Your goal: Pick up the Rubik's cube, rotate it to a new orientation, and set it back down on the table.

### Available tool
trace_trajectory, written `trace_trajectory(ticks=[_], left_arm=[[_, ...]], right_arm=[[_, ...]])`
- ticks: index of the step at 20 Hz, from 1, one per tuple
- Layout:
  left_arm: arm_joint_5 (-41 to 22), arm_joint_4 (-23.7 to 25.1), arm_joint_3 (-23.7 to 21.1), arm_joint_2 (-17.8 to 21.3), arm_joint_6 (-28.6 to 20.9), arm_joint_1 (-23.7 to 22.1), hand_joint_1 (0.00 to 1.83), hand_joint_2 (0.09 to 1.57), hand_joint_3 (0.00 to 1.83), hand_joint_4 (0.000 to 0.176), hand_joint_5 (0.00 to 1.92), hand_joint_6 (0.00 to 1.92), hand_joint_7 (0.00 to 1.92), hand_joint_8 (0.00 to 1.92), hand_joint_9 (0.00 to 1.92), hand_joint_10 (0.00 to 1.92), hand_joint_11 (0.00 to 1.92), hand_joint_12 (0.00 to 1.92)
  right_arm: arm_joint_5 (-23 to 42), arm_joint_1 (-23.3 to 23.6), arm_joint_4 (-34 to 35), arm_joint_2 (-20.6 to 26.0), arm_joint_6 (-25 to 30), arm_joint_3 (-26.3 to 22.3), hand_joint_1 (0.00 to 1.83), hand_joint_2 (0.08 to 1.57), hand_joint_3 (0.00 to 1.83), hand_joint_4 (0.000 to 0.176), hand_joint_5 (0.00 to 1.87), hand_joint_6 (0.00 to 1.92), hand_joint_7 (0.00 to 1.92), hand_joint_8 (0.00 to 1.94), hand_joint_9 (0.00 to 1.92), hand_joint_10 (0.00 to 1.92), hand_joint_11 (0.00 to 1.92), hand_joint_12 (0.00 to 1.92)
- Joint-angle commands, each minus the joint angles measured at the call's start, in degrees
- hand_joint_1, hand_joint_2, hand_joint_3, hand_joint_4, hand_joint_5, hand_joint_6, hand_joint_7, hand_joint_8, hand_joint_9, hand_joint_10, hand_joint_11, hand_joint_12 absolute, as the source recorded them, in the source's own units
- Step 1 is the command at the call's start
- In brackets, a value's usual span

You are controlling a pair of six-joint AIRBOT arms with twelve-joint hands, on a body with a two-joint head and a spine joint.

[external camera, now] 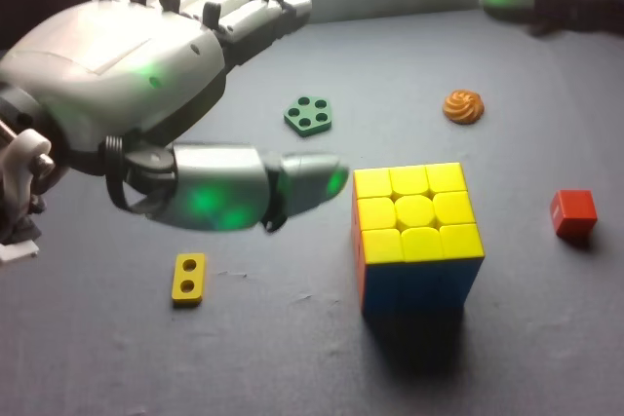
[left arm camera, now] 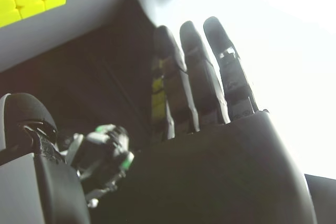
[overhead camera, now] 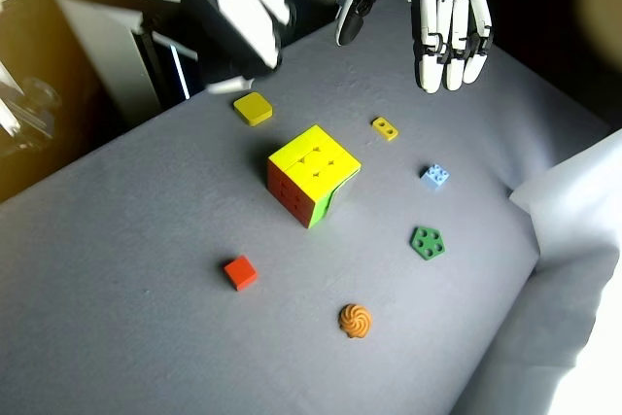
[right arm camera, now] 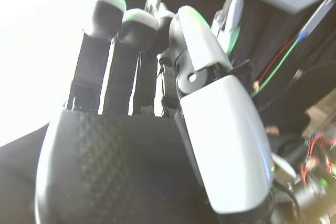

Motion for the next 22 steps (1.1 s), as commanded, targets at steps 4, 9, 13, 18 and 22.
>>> trace_trajectory(ticks=[4, 9, 13, 18, 22], left_arm=[[-5.0, 2.1, 0.2, -0.1, 0.3, -0.8, 0.04, 1.05, 0.0, 0.0, 0.04, 0.0, 0.06, 0.0, 0.03, 0.0, 0.0, 0.01], [-4.9, -0.7, -0.3, -0.1, 4.2, -0.9, 0.12, 1.01, 0.0, 0.0, 0.06, 0.01, 0.08, 0.01, 0.05, 0.01, 0.02, 0.01], [-4.6, -6.2, -1.5, -0.3, 7.5, -1.0, 0.14, 0.97, 0.0, 0.0, 0.08, 0.01, 0.08, 0.0, 0.05, 0.0, 0.02, 0.01], [-3.7, -10.9, -1.1, -1.7, 9.6, -0.9, 0.14, 0.97, 0.0, 0.0, 0.09, 0.01, 0.1, 0.01, 0.07, 0.01, 0.03, 0.02], [-3.7, -15.5, 0.8, -5.3, 15.9, -1.5, 0.25, 0.91, 0.0, 0.0, 0.1, 0.01, 0.12, 0.01, 0.08, 0.01, 0.05, 0.04]], right_arm=[[-3.5, 0.3, 4.8, -0.2, 0.1, -0.1, 0.0, 0.95, 0.01, 0.0, 0.07, 0.0, 0.06, 0.01, 0.06, 0.01, 0.0, 0.21], [-11.6, -0.1, 5.6, -0.2, 0.1, -0.1, 0.0, 0.92, 0.0, 0.0, 0.11, 0.01, 0.1, 0.01, 0.08, 0.01, 0.0, 0.27], [-13.3, -0.5, 8.3, -0.8, 0.1, -0.1, 0.0, 0.91, 0.0, 0.0, 0.1, 0.0, 0.1, 0.0, 0.08, 0.0, 0.0, 0.26], [-13.8, -1.2, 8.8, -1.5, 0.1, 0.5, 0.0, 0.91, 0.0, 0.0, 0.08, 0.0, 0.07, 0.0, 0.05, 0.0, 0.0, 0.25], [-14.6, -2.1, 8.8, -4.5, 0.1, 3.3, 0.0, 0.91, 0.0, 0.0, 0.1, 0.0, 0.09, 0.0, 0.08, 0.0, 0.0, 0.29]])
